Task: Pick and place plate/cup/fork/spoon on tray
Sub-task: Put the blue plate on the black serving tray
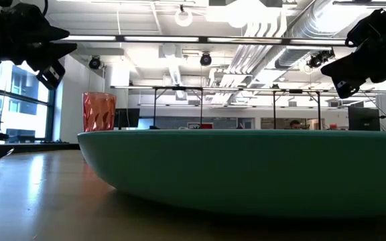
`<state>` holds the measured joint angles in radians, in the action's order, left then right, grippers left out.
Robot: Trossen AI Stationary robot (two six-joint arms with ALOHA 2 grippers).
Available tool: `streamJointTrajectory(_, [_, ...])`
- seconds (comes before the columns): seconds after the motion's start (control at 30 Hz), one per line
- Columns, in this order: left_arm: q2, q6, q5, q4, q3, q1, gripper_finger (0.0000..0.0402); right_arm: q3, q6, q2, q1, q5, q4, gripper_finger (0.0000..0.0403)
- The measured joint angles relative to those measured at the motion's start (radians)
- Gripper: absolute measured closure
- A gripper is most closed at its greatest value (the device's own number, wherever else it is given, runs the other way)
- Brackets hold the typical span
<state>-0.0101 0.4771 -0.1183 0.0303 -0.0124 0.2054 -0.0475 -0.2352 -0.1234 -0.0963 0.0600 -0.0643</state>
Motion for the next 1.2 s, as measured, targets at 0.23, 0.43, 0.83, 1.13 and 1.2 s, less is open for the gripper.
streamJointTrajectory(0.23, [0.000,0.121,-0.026,0.067,0.000,0.000,0.0307,0.000,0.000,0.000,0.000,0.000,0.000,0.0403])
streamJointTrajectory(0.43, [0.000,0.122,-0.057,0.099,0.000,0.000,0.0307,0.000,0.000,0.000,0.000,0.000,0.000,0.0403])
streamJointTrajectory(0.83, [0.000,0.116,-0.110,0.086,0.000,0.000,0.0300,0.000,0.000,0.000,0.000,0.000,0.000,0.0403])
streamJointTrajectory(1.13, [0.000,0.169,-0.145,0.102,0.000,0.000,0.0275,0.000,0.000,0.000,0.000,0.000,0.000,0.0403])
streamJointTrajectory(1.2, [-0.001,0.180,-0.134,0.103,-0.013,0.000,0.0275,0.000,0.000,0.000,0.000,0.000,0.000,0.0403])
